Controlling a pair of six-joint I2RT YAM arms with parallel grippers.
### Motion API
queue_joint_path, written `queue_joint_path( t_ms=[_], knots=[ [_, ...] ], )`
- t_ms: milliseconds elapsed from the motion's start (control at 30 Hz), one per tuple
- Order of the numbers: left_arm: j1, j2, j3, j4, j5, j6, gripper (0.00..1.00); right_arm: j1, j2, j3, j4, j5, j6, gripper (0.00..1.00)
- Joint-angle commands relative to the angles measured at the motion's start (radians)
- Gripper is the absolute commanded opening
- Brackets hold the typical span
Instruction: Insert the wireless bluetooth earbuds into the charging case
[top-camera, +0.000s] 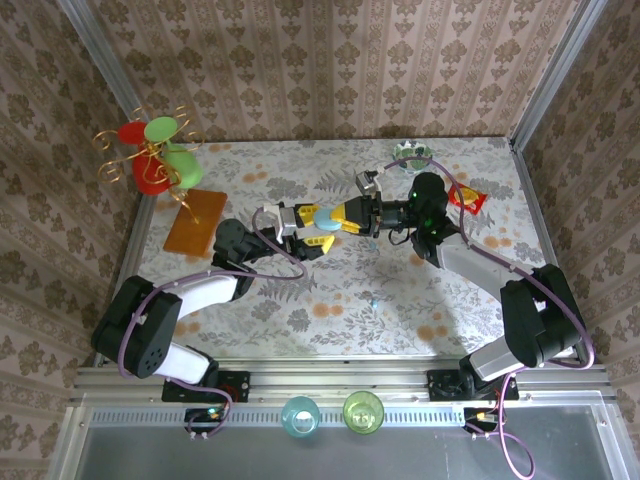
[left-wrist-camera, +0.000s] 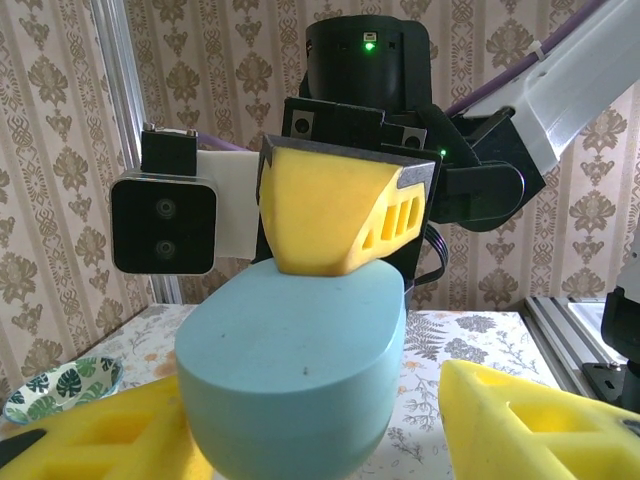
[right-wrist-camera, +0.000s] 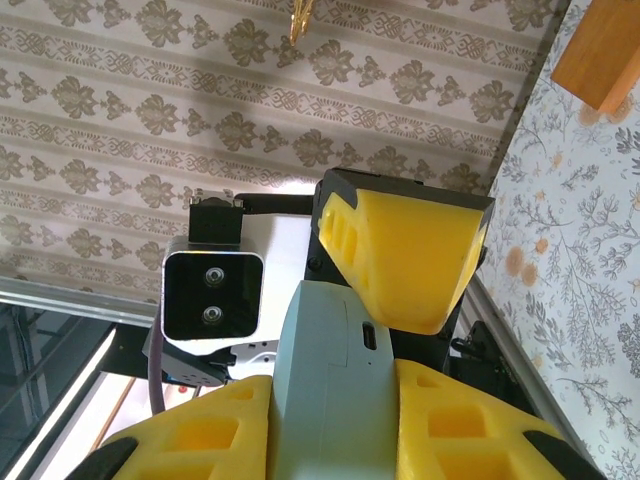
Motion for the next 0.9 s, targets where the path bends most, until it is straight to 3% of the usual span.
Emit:
queue_joint_path(
  t_ms=[0,333,533,867],
  knots=[
    [-0.018,-0.018,0.040,0.036,0.057,-0.024,0.58,0.006,0.003,0.006,-0.006,-0.001,-0.026,0.02],
    [-0.022,-0.013,0.047,0.036,0.071,-0.031,0.44,0.005,-0.011,0.012,-0.054,0.002,-0.065,0.02],
    [-0.023,-0.016,0.034,0.036,0.065,-0.006,0.66,0.005,-0.009,0.011,0.029,0.005,0.004,0.02],
    [-0.023,-0.014,0.029,0.036,0.058,0.003,0.64,0.005,-0.006,-0.004,0.113,0.006,0.052,0.02]
  ],
)
